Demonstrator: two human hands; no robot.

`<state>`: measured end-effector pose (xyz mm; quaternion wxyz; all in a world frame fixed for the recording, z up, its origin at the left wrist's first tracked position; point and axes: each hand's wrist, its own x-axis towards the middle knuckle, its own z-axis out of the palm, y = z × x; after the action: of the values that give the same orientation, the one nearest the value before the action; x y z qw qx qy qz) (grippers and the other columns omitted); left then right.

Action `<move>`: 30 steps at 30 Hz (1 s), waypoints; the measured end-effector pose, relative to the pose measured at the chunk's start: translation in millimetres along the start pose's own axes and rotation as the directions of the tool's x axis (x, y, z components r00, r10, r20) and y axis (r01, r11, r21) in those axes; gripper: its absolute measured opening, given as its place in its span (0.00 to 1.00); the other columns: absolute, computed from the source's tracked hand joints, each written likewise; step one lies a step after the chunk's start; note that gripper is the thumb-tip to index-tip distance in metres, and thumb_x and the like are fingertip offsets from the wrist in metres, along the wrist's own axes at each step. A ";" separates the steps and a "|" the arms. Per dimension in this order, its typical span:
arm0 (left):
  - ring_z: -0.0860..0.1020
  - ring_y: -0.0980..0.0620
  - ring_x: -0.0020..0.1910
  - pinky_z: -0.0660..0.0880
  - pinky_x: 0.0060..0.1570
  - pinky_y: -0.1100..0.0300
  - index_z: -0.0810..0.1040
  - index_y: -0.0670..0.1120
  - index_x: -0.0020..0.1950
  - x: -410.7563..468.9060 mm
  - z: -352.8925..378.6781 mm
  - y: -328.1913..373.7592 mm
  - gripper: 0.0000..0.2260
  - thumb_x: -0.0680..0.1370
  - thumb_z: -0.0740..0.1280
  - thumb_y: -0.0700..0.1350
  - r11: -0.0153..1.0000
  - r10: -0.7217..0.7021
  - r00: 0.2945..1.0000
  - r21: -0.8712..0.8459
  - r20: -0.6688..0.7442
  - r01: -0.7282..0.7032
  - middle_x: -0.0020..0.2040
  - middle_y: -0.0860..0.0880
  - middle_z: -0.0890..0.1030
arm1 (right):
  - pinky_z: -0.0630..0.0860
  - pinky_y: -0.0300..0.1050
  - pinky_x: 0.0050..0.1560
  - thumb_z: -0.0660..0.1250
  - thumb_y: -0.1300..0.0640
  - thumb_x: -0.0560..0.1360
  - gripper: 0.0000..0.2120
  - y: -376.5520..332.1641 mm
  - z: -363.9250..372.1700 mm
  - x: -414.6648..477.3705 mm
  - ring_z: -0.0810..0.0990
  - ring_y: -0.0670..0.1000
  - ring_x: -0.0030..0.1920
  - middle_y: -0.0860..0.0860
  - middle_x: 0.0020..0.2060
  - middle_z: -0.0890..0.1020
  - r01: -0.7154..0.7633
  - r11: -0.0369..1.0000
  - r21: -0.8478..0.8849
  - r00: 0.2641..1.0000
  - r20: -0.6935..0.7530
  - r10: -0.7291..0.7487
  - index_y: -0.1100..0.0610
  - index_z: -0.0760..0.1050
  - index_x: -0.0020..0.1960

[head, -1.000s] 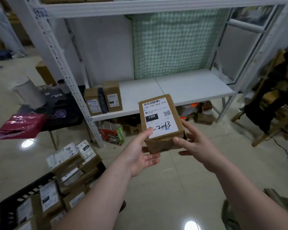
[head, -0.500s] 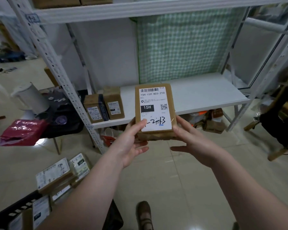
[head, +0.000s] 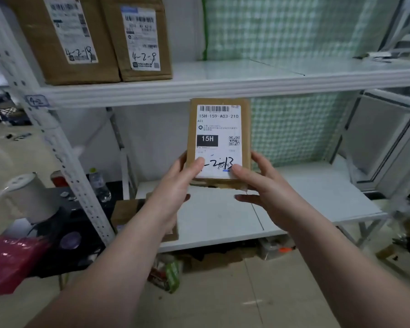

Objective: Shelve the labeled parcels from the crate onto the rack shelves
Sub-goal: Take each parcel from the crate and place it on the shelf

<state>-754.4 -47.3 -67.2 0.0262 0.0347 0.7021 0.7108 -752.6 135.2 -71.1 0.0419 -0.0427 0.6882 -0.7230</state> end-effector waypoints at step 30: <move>0.71 0.46 0.63 0.53 0.71 0.37 0.76 0.47 0.63 229.9 -39.0 49.2 0.23 0.77 0.52 0.57 0.195 0.715 0.680 0.980 -0.162 0.028 0.61 0.48 0.77 | 0.73 0.55 0.65 0.71 0.38 0.62 0.54 -116.7 -32.5 291.0 0.80 0.51 0.60 0.47 0.68 0.76 0.471 0.746 -0.471 0.880 0.199 -0.430 0.41 0.43 0.79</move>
<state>-986.3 -67.0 -15.6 -0.3980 -0.0144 0.9110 0.1074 -1045.6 138.5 45.1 -0.1200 -0.2449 0.8201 -0.5031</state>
